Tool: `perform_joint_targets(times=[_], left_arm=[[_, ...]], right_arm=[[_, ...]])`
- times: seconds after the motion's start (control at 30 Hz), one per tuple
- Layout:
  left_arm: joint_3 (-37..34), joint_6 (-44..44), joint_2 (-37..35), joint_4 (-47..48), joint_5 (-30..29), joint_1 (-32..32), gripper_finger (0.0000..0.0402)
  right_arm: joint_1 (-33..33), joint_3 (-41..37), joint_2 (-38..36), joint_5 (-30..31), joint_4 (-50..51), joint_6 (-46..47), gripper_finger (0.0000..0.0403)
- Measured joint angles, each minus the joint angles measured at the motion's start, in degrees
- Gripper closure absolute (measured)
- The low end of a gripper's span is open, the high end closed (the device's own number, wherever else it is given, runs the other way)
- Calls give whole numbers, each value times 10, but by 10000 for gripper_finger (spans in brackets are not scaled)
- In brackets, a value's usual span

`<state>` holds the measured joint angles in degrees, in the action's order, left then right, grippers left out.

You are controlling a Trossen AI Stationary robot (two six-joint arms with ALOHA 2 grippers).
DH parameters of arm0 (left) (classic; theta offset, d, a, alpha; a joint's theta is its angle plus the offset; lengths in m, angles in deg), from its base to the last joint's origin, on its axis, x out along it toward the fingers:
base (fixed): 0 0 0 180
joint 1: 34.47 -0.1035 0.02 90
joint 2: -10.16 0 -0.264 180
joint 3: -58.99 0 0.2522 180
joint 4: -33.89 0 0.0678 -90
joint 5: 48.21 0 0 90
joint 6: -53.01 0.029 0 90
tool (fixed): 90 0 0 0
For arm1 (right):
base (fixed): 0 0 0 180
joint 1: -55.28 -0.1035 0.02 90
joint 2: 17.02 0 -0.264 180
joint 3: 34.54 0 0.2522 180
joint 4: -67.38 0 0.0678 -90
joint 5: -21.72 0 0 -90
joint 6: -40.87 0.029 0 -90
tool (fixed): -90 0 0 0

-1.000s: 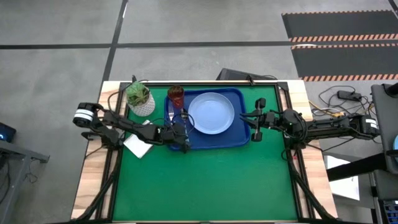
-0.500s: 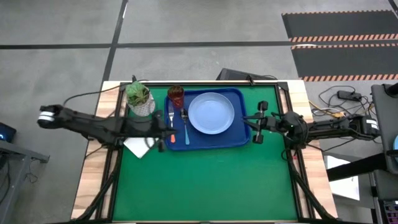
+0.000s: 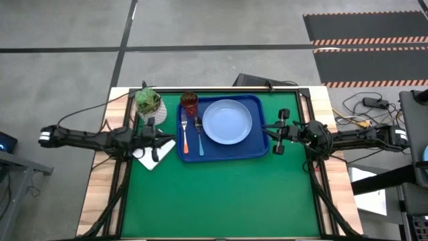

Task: Pick and place plate/cup/fork/spoon on tray
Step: Return to Home Position

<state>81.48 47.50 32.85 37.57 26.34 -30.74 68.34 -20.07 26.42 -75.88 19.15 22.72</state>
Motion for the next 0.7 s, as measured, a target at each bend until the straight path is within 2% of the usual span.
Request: perform_joint_targets(times=[0.37,0.5,0.7], left_arm=[[-82,-1,-137,4,-3,0,402],[-82,-1,-152,12,-15,0,402],[-83,-1,-154,16,-16,0,402]], right_arm=[[0,0,-24,1,5,5,360],[0,-1,-53,1,20,-7,360],[0,-1,-117,1,99,-43,360]])
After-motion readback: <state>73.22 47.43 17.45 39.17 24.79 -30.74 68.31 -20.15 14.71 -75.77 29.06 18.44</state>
